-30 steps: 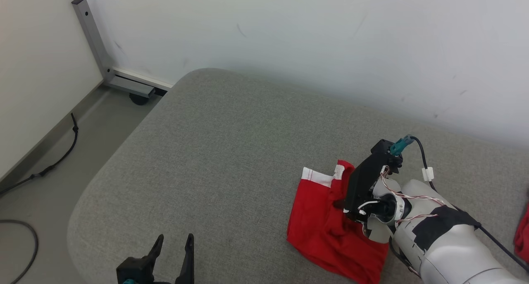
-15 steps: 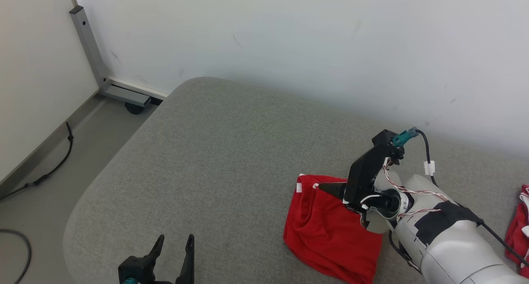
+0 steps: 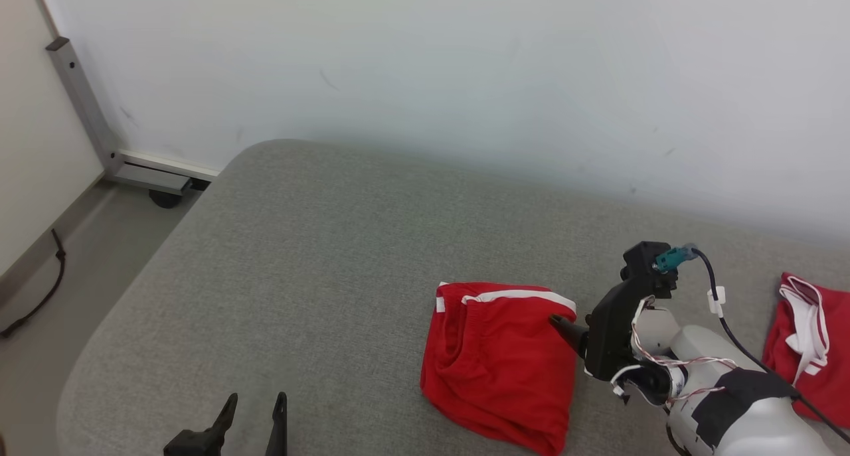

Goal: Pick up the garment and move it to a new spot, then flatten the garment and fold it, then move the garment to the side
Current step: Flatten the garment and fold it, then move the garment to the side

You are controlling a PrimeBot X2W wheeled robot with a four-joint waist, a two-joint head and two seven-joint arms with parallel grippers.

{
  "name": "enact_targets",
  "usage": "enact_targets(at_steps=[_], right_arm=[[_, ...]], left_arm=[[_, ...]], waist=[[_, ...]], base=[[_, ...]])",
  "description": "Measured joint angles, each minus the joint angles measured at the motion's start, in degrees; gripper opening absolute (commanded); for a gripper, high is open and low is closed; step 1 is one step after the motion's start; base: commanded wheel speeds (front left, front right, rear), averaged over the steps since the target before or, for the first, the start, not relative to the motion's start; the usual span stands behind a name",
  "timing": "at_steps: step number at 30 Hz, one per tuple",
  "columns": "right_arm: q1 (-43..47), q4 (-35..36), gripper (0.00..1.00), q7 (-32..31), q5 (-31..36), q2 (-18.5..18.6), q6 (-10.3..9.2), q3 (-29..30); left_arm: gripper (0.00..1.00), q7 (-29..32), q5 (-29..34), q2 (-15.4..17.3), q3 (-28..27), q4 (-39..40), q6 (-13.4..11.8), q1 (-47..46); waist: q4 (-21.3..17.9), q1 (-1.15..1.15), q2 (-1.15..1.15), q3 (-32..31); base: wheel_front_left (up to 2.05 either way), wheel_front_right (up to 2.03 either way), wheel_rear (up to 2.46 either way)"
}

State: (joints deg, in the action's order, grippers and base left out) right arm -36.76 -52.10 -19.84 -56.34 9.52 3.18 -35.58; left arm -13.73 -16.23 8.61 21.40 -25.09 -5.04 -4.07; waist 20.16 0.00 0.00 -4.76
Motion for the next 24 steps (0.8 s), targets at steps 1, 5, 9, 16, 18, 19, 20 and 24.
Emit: enact_targets(at_steps=[1, 5, 9, 16, 18, 19, 20, 24], right_arm=[[0.27, 0.13, 1.00, 0.48, 0.66, 0.36, 0.12, -0.57], [0.42, 0.51, 1.00, 2.20, 1.69, 1.33, 0.12, -1.20], [1.16, 0.29, 1.00, 2.91, 2.29, 1.12, -0.21, -1.34], [1.22, -1.82, 1.00, 3.19, 0.66, -0.78, -1.77, 0.00], [1.18, -2.83, 1.00, 2.79, 0.66, -0.75, -2.38, -0.07], [1.19, -3.32, 1.00, 2.63, 0.65, -0.80, -2.75, -0.01], [1.18, -3.60, 1.00, 2.55, 0.64, -0.82, -2.96, 0.04], [0.75, -5.32, 1.00, 1.07, 0.45, -1.49, -4.16, 0.24]], left_arm=[[1.00, 0.00, 0.00, -0.07, 0.04, 0.11, 0.00, -0.02], [1.00, 0.00, 0.16, -0.62, 0.44, 0.33, 0.01, -0.38], [1.00, 0.00, 0.18, -1.24, 1.13, 0.45, 0.01, -1.27], [1.00, 0.00, 0.35, -1.51, 1.87, 0.30, 0.11, -1.95], [1.00, 0.00, 0.44, -1.86, 2.05, 0.32, 0.53, -2.85], [1.00, 0.01, 0.52, -2.01, 2.14, 0.27, 0.54, -3.23], [1.00, 0.01, 0.53, -2.16, 2.26, 0.27, 0.55, -3.50], [1.00, 0.01, 0.53, -2.79, 2.99, 0.03, 0.60, -3.63]], waist=[[-0.32, 0.00, 0.00, 0.18], [-1.09, 0.00, 0.00, 1.17], [-1.29, 0.01, 0.00, 1.78], [-0.72, 0.00, 0.00, 2.39], [-0.29, 0.00, 0.00, 2.60], [-0.07, 0.00, 0.00, 2.71], [0.17, 0.00, 0.00, 2.83], [1.21, 0.00, 0.00, 3.44]], base=[[0.00, 0.00, 0.00], [0.00, 0.00, 0.00], [0.00, 0.00, 0.00], [0.00, 0.00, 0.00], [0.00, 0.00, 0.00], [0.00, 0.00, 0.00], [0.00, 0.00, 0.00], [0.00, 0.00, 0.00]])
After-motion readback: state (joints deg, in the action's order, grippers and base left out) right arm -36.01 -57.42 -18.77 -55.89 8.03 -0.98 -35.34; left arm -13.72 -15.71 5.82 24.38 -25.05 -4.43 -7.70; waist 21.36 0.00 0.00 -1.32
